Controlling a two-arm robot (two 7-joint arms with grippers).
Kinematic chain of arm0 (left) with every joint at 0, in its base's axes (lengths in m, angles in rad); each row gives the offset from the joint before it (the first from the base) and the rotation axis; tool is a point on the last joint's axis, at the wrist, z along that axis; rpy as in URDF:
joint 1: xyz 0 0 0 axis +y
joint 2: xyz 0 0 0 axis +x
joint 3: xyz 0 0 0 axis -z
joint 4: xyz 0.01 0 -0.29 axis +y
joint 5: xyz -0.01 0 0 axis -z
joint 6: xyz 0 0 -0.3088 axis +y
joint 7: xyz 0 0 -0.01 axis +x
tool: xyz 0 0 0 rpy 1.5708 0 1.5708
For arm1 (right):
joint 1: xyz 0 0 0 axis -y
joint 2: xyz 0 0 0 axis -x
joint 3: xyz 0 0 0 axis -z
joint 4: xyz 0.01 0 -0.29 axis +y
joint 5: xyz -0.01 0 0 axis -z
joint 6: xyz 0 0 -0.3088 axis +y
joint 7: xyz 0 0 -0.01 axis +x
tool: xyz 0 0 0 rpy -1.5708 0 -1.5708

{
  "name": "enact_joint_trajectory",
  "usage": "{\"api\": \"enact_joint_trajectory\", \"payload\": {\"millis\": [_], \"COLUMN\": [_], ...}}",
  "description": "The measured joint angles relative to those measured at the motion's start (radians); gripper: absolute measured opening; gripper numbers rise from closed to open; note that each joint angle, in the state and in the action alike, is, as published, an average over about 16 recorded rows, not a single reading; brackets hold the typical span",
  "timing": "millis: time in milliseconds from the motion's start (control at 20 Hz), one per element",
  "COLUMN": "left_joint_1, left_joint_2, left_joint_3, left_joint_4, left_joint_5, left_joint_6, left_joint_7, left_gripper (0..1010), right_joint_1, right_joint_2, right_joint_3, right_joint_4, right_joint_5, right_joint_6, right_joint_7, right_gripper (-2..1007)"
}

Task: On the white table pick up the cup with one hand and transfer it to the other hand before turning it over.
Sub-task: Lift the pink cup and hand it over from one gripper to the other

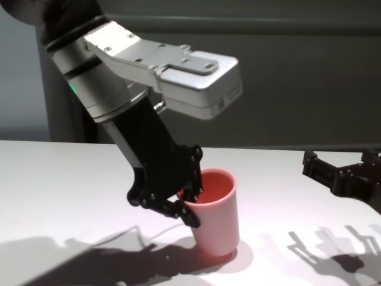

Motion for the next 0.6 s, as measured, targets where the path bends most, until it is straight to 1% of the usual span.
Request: {"api": "enact_joint_trajectory", "payload": {"millis": [100, 250, 600], "left_joint_1": [0.012, 0.034, 0.097], "left_joint_2": [0.010, 0.029, 0.089], "left_joint_3": [-0.014, -0.040, -0.123], "left_joint_4": [-0.011, -0.032, -0.088], "left_joint_5": [-0.021, -0.061, -0.182], "left_joint_6": [0.013, 0.036, 0.091], "left_joint_7": [0.017, 0.047, 0.132], "left_gripper": [54, 54, 54], "right_joint_1": [0.000, 0.000, 0.000], "right_joint_2": [0.000, 0.000, 0.000], "right_joint_3": [0.000, 0.000, 0.000], "right_joint_4": [0.000, 0.000, 0.000], "right_joint_5": [0.000, 0.000, 0.000], "right_joint_6": [0.000, 0.000, 0.000], "right_joint_7": [0.000, 0.000, 0.000], "right_gripper": [1002, 1002, 1002]}}
